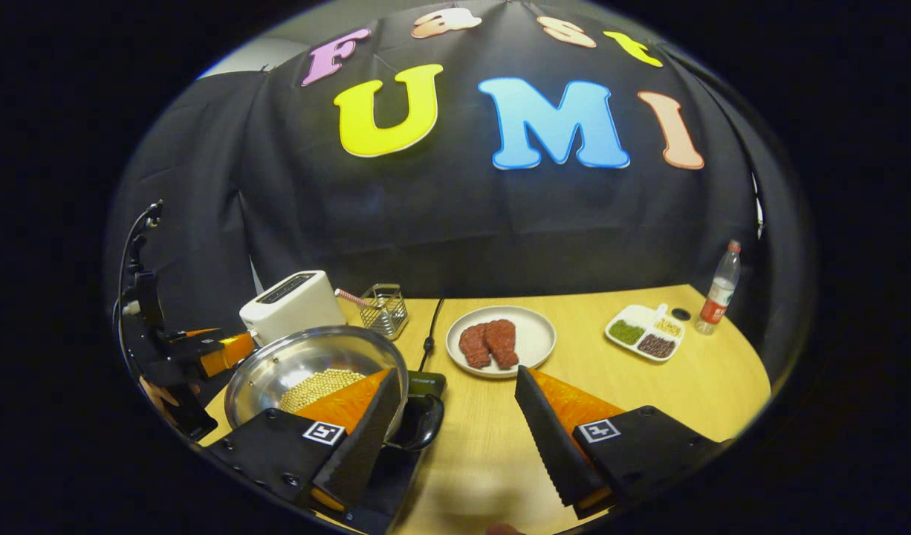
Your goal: First push the handle of the pot to place it horizontally, then grasp the pot with both hands and set it on the induction cooktop.
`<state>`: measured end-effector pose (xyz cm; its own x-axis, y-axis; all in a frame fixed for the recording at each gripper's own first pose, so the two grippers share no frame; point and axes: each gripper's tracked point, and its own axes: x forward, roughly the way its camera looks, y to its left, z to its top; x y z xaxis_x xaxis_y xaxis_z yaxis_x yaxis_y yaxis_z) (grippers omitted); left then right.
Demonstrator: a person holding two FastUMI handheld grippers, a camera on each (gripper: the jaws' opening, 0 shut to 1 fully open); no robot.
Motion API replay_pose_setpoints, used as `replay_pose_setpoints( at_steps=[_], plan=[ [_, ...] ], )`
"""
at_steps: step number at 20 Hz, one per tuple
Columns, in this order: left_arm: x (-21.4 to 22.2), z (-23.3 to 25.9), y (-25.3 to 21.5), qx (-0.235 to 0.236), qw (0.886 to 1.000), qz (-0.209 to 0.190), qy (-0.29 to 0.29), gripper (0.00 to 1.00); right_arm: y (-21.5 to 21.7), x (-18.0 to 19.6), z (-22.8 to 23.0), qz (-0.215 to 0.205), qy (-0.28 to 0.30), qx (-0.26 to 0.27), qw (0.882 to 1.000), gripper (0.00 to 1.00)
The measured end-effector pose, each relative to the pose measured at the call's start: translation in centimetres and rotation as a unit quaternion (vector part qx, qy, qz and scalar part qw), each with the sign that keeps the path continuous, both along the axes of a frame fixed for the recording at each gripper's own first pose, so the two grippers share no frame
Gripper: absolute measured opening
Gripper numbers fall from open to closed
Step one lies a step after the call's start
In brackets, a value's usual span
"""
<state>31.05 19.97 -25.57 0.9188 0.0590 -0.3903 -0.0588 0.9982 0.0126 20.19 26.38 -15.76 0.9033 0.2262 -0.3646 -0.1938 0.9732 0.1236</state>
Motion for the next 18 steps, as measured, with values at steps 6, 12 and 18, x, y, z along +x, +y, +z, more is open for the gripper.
replay_pose_setpoints(
  at_steps=[6, 12, 18],
  plan=[
    [-4.8, 9.6, -8.0, -0.008, 0.997, -0.026, -0.071, 0.83, -8.8, -4.1, 6.1, -0.014, -0.091, -0.046, 0.995, 0.98],
    [-10.7, 18.4, -17.9, -0.009, 0.989, -0.064, -0.136, 0.86, -17.3, -9.0, 10.3, -0.051, -0.139, -0.034, 0.988, 0.98],
    [-17.8, 22.9, -25.6, -0.016, 0.983, -0.082, -0.161, 0.83, -24.2, -14.4, 12.6, -0.07, -0.167, -0.027, 0.983, 0.98]
  ],
)
